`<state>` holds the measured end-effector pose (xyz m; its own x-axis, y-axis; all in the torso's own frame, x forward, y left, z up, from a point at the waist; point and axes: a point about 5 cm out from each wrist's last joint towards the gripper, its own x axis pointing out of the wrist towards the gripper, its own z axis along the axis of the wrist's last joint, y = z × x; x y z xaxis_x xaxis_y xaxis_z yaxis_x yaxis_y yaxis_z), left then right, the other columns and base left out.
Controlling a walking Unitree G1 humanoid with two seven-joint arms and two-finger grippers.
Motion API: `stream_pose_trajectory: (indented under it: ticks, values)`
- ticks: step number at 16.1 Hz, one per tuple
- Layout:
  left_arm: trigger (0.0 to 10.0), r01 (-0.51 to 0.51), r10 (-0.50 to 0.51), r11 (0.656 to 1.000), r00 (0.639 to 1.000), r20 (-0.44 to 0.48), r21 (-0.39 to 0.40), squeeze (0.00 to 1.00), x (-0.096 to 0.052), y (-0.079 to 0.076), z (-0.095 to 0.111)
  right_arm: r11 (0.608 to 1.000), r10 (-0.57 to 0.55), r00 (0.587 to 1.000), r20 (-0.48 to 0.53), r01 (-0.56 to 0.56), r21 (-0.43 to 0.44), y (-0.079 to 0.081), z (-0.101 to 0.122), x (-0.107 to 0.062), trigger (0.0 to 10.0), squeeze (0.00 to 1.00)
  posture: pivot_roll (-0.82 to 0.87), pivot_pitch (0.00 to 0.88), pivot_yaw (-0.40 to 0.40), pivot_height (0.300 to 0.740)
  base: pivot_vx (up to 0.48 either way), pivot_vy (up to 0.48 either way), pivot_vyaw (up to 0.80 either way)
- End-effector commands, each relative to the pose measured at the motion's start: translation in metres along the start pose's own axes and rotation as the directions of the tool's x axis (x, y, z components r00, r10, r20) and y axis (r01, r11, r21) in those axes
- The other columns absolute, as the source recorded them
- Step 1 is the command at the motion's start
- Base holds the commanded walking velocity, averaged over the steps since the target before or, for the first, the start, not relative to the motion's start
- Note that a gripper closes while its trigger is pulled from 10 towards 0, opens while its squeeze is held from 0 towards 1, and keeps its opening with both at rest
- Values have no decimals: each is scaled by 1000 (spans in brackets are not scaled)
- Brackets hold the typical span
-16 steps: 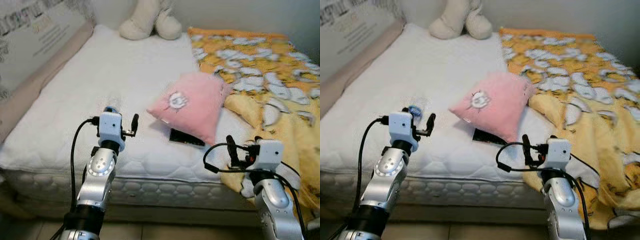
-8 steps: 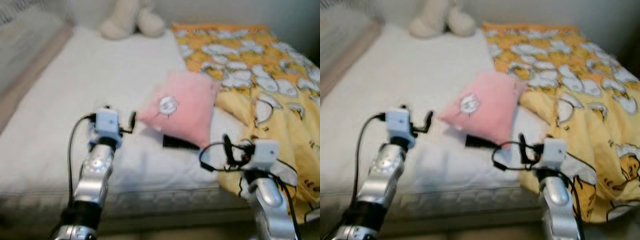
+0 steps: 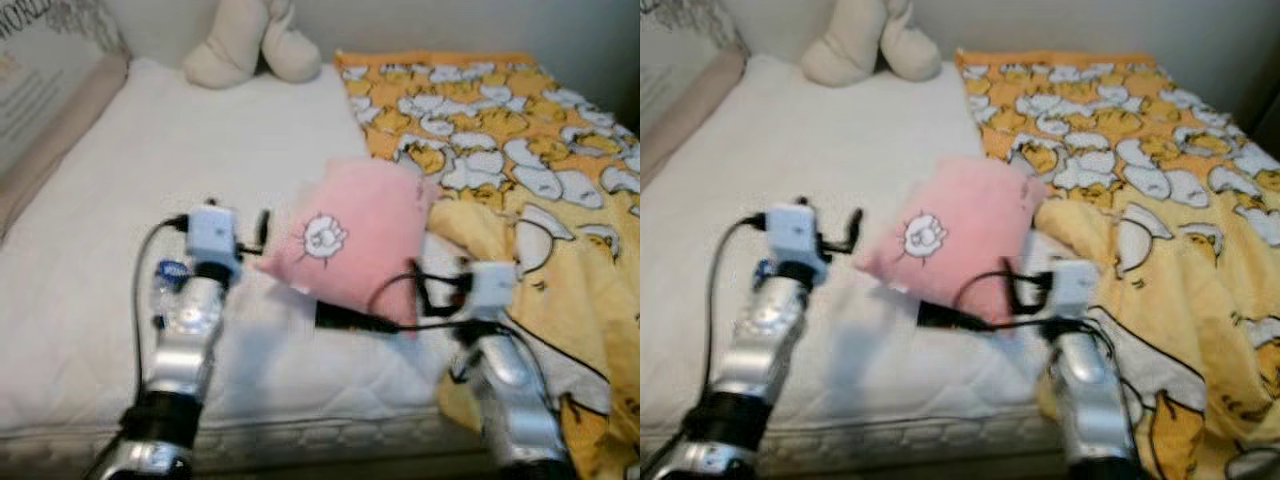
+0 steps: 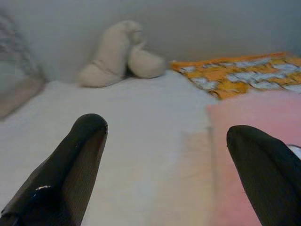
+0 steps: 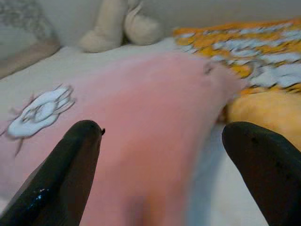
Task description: Clean up the room
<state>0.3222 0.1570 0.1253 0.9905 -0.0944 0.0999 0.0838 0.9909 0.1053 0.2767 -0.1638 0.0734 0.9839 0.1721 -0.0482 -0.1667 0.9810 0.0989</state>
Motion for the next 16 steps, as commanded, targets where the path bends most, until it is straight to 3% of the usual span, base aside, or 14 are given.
stream_pose_trajectory:
  ticks: [1, 5, 8, 10, 13, 15, 16]
  values:
    - [10000, 18, -19, 999, 1000, 23, 27, 0, -1, 2, 10, 999, 9, 1000, -19, -8, 32, 0, -3, 4, 10000, 0, -45, 17, 30, 740, 0, 0, 0]
    - [10000, 7, -8, 993, 1000, 11, 115, 0, -19, 29, 23, 986, 122, 988, -98, -110, 127, 16, -22, 15, 10000, 0, 69, 150, 59, 740, 0, 0, 0]
    - [10000, -9, 11, 988, 1000, -16, 153, 0, -35, 40, 27, 951, 261, 964, -41, -250, 183, 43, -10, 26, 10000, 0, 112, 186, 53, 740, 0, 0, 0]
    - [10000, -24, 29, 988, 999, -33, 151, 0, -42, 42, 27, 918, 366, 929, -51, -351, 183, 60, -11, 24, 10000, 0, 118, 191, 53, 740, 0, 0, 0]
    - [10000, -9, 17, 990, 998, -55, 143, 0, -47, 37, 27, 946, 317, 939, -132, -304, 109, 37, -26, 23, 10000, 0, 112, 197, 57, 740, 0, 0, 0]
    - [10000, -8, 17, 990, 998, -66, 139, 0, -45, 36, 27, 967, 241, 947, -214, -253, -31, -1, -30, 17, 10000, 0, 92, 196, 56, 740, 0, 0, 0]
    - [10000, -9, 18, 991, 998, -68, 131, 0, -43, 35, 27, 960, 193, 942, -275, -240, -147, -33, -28, 6, 10000, 0, 87, 194, 54, 740, 0, 0, 0]
